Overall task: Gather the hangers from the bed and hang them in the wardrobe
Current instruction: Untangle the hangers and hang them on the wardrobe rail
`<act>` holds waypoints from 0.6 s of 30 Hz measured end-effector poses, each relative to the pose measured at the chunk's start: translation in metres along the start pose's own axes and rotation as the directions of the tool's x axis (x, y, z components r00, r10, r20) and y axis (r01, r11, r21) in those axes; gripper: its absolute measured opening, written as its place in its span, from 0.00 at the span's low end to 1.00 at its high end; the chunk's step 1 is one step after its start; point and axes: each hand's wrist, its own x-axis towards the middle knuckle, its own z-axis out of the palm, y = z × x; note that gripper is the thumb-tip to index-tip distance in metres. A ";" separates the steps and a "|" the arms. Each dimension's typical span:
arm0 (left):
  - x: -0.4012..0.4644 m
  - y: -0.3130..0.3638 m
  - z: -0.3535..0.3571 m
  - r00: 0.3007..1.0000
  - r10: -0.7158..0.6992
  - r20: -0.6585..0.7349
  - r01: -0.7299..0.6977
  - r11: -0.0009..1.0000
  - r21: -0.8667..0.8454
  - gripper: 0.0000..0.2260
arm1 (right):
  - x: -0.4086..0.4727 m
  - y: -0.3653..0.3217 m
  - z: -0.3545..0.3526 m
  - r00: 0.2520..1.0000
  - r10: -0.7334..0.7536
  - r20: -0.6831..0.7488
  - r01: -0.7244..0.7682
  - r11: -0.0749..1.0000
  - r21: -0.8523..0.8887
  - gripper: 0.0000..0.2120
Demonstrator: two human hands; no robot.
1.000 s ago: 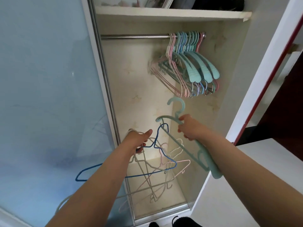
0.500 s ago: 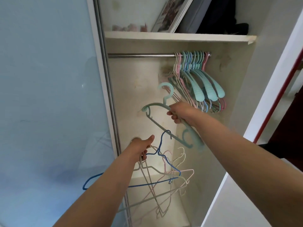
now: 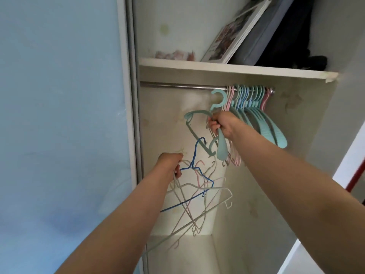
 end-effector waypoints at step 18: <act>0.028 0.010 -0.010 0.990 -0.020 -0.139 0.021 1.000 0.005 0.08 | 0.042 -0.040 0.007 0.999 -0.040 0.013 0.036 0.980 0.197 0.16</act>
